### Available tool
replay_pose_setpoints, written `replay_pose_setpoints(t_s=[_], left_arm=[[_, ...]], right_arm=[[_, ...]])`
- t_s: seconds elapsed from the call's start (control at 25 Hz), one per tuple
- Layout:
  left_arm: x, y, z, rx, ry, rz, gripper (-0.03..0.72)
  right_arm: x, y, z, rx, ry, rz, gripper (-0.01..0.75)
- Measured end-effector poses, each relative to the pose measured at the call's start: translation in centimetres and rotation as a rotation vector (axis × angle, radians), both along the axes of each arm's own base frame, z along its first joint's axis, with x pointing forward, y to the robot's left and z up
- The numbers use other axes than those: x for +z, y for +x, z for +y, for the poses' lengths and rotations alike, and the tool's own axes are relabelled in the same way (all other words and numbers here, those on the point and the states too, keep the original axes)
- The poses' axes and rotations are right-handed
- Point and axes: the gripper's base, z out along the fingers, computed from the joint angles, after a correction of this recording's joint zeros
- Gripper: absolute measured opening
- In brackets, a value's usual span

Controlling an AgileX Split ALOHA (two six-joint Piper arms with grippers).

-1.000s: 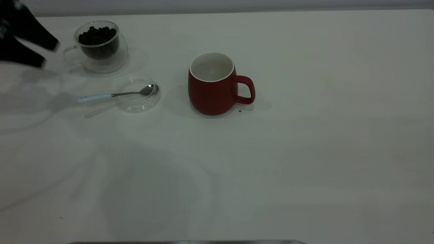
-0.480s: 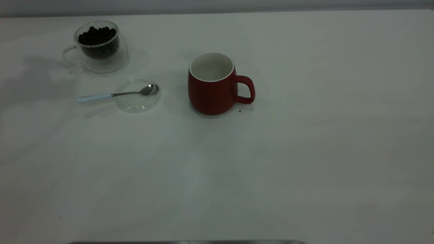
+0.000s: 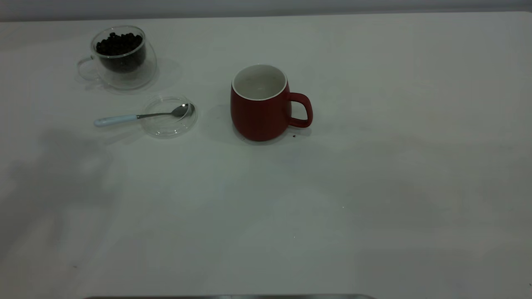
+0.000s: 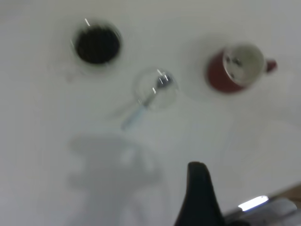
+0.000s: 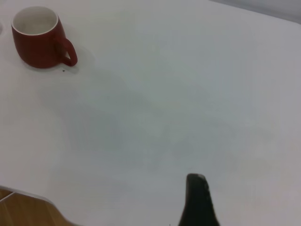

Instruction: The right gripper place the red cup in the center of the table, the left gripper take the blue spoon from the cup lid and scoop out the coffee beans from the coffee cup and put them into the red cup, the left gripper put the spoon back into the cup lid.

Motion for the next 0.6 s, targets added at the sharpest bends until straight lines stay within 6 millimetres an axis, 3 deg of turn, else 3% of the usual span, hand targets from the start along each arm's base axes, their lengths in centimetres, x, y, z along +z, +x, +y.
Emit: replay_pose_setpoints(t_s=[0.16,0.32,0.44,0.6], left_arm=[[-2.1,-6.5,1.2,0.01,0.049,0.008,0.593],[-5.3,-12.6,3.0,0.063,0.136,-0.006,0.591],[-8.4,-16.1,4.0,0.116,0.165,-0.006,0.589],[-11.6,-19.1,4.5,0.178,0.144,-0.012,0.589]], right_arm=[[0.0,0.0,0.0,0.0,0.0,0.0,0.573],[0.0,0.0,0.0,0.0,0.0,0.0,0.573],[0.0,0.0,0.0,0.0,0.0,0.0,0.573],[0.0,0.0,0.0,0.0,0.0,0.0,0.573]])
